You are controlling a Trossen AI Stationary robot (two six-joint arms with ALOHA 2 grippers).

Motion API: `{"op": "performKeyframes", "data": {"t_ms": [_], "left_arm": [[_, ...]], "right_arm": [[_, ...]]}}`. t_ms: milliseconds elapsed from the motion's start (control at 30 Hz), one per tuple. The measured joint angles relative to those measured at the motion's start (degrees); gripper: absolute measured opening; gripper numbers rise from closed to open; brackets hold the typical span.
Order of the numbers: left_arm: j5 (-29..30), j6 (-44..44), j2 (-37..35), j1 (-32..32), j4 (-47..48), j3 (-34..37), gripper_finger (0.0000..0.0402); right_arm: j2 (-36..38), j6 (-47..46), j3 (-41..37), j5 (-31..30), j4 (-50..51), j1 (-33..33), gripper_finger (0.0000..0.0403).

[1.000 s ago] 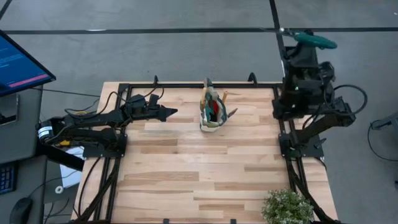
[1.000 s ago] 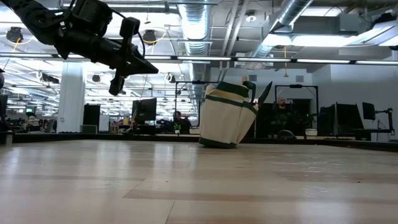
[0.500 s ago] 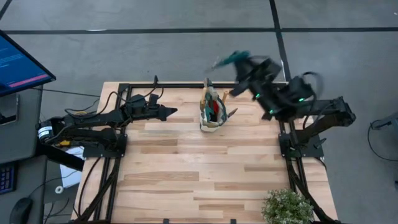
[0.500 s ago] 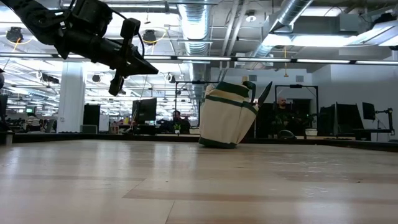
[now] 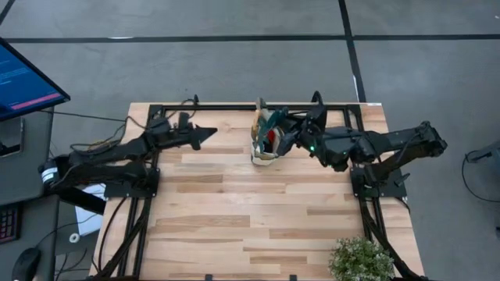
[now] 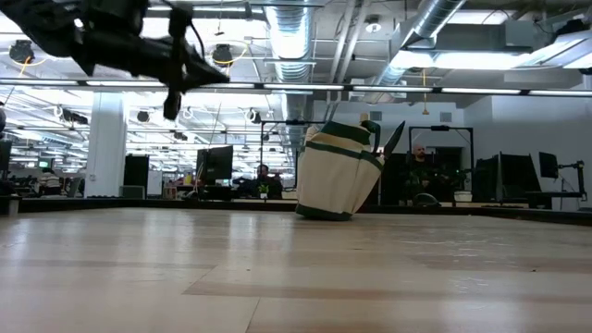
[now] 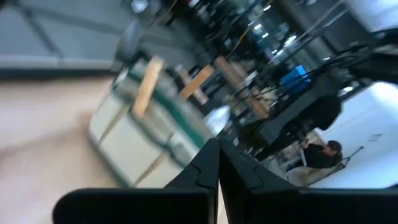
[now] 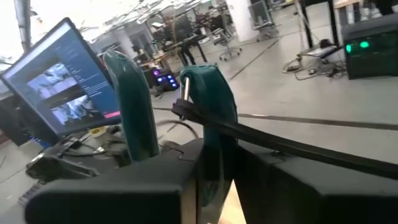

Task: Pick & Place Garden tools in Gardening bag
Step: Put the green shear scissor into the gardening bag

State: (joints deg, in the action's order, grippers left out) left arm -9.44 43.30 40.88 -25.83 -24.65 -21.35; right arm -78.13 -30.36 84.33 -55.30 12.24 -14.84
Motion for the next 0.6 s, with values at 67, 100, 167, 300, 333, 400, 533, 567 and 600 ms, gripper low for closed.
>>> {"op": "performKeyframes", "data": {"t_ms": [67, 100, 167, 300, 333, 400, 533, 567, 600], "left_arm": [[-0.04, -1.14, -3.59, -0.44, 0.44, -0.01, 0.0005], [-0.14, -1.24, -5.26, -0.71, 0.99, -0.01, 0.0005], [-0.02, -1.28, -9.06, -1.22, 3.12, -0.01, 0.0005], [-0.06, -1.54, -16.51, -2.36, 10.41, -0.01, 0.0004], [-0.04, -1.79, -18.25, -2.65, 12.30, -0.01, 0.0004], [0.02, -2.79, -21.34, -2.90, 16.20, -0.01, 0.0004], [1.45, -4.76, -25.92, -2.88, 22.59, -0.01, 0.0003], [1.76, -5.35, -26.92, -2.90, 24.14, -0.01, 0.0003], [2.10, -5.77, -28.05, -2.90, 25.56, -0.01, 0.0003]], "right_arm": [[0.00, -1.09, 0.00, -1.74, 1.07, -0.76, 0.0051], [0.00, -1.13, -0.13, -2.36, 1.06, -1.09, 0.0051], [0.00, -1.49, -0.56, -3.44, 1.03, -1.62, 0.0051], [0.02, -5.64, -2.21, -3.91, 2.25, -2.07, 0.0051], [0.02, -7.73, -2.41, -3.77, 3.88, -2.07, 0.0051], [-0.29, -12.07, -2.83, -3.69, 6.73, -2.03, 0.0051], [-2.40, -18.01, -3.58, -3.21, 11.74, -2.37, 0.0051], [-3.25, -19.66, -3.47, -3.18, 11.45, -2.42, 0.0051], [-4.24, -21.46, -2.95, -3.18, 10.68, -2.38, 0.0051]]}}
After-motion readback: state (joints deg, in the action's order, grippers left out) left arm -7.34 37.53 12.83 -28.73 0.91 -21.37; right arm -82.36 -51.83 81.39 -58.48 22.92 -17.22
